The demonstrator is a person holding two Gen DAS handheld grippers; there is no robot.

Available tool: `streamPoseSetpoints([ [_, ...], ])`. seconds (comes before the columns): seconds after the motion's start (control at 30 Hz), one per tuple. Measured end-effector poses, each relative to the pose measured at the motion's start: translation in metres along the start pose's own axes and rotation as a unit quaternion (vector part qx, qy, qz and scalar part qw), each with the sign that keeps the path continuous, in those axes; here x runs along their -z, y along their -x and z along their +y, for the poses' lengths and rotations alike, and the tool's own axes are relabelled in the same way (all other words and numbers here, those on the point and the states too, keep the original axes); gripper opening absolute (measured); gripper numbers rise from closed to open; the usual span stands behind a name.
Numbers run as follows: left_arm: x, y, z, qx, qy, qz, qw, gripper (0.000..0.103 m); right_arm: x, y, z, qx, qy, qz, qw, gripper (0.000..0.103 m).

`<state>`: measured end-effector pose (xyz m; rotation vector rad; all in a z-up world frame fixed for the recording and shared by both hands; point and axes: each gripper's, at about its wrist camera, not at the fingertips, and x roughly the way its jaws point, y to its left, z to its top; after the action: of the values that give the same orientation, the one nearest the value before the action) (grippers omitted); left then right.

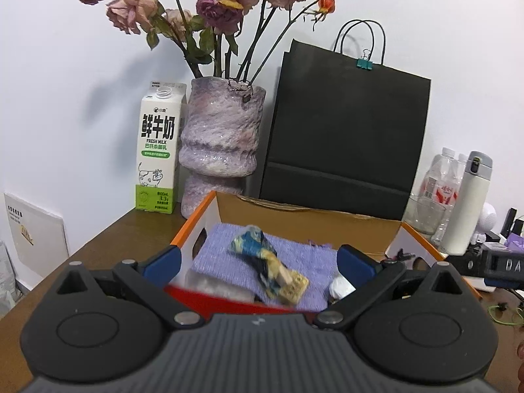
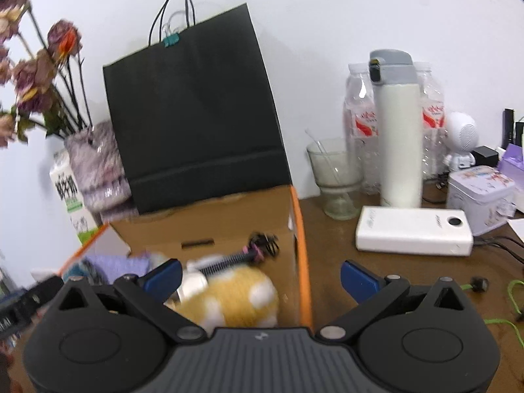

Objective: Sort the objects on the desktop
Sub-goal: 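Withdraw both tools and move the left tool to the navy pouch, then grasp the navy zippered pouch with the left tool and lift it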

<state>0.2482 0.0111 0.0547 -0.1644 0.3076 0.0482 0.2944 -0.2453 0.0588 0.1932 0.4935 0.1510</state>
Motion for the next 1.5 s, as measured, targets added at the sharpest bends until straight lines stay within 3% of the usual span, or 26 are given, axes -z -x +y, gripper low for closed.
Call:
streamPoseSetpoints([
  [0.13, 0.010, 0.019, -0.002, 0.026, -0.003, 0.015, 0.9995, 0.103, 0.016, 0.021, -0.002, 0.004, 0.019, 0.008, 1.000, 0.103],
  [0.3, 0.028, 0.034, -0.023, 0.076, -0.041, 0.058, 0.9945, 0.103, 0.037, 0.042, -0.004, 0.022, 0.043, 0.031, 0.998, 0.103],
  [0.53, 0.049, 0.048, -0.057, 0.126, -0.092, 0.092, 0.9834, 0.103, 0.062, 0.074, -0.011, 0.067, 0.079, 0.048, 0.993, 0.103],
  [0.67, 0.058, 0.042, -0.074, 0.154, -0.129, 0.125, 0.9716, 0.103, 0.073, 0.088, -0.016, 0.076, 0.093, 0.057, 0.991, 0.103],
  [0.8, 0.070, 0.031, -0.086, 0.156, -0.147, 0.156, 0.9643, 0.103, 0.077, 0.091, -0.023, 0.088, 0.086, 0.059, 0.991, 0.103],
  [0.97, 0.074, 0.020, -0.096, 0.150, -0.155, 0.165, 0.9625, 0.103, 0.076, 0.081, -0.037, 0.090, 0.050, 0.072, 0.992, 0.103],
  [1.3, 0.077, 0.001, -0.111, 0.171, -0.195, 0.193, 0.9465, 0.103, 0.076, 0.072, -0.053, 0.088, 0.010, 0.091, 0.992, 0.103],
  [1.37, 0.080, 0.003, -0.113, 0.167, -0.201, 0.190, 0.9463, 0.094, 0.077, 0.072, -0.052, 0.083, 0.012, 0.091, 0.992, 0.103],
  [1.47, 0.078, 0.011, -0.110, 0.165, -0.185, 0.173, 0.9531, 0.076, 0.078, 0.071, -0.048, 0.078, 0.019, 0.091, 0.993, 0.103],
  [1.5, 0.077, 0.015, -0.108, 0.161, -0.176, 0.167, 0.9567, 0.075, 0.078, 0.071, -0.048, 0.073, 0.017, 0.090, 0.993, 0.103],
])
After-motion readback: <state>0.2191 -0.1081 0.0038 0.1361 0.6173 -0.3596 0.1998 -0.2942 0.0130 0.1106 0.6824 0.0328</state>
